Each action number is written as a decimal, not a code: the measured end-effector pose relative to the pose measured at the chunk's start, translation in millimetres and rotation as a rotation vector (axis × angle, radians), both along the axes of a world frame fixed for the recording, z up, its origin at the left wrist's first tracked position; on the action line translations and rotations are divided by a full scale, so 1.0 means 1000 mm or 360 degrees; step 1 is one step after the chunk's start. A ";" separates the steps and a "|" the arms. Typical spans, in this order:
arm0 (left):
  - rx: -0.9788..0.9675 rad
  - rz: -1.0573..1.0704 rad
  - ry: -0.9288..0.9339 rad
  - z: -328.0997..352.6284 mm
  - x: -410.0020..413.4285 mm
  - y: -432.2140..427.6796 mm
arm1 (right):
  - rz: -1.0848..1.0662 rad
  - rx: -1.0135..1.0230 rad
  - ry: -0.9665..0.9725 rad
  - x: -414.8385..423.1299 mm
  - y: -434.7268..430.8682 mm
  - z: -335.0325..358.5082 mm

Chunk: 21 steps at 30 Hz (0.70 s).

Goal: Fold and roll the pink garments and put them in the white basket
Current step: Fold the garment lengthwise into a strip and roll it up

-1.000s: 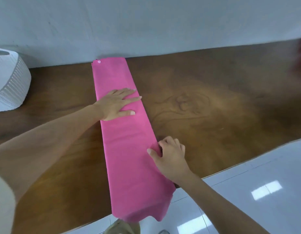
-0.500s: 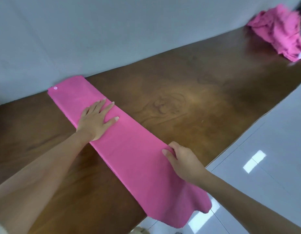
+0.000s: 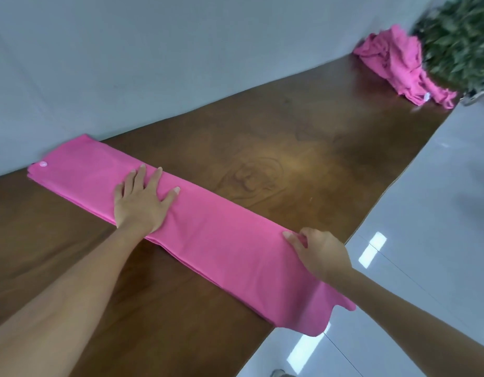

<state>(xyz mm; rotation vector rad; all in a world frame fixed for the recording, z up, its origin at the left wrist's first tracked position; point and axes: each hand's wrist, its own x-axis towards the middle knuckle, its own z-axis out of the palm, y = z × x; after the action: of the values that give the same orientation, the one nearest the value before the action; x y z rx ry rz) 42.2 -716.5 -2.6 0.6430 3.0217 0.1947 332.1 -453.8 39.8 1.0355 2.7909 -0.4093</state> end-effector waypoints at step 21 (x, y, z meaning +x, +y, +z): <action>0.0093 0.0815 -0.0038 -0.006 0.033 0.022 | 0.0507 0.0504 -0.0107 -0.179 0.139 -0.005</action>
<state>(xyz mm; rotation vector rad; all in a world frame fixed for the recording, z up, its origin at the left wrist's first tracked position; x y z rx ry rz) 74.8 -694.8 -8.2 -0.1447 3.0993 0.3030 152.6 -314.8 34.7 0.6158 2.9461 0.1063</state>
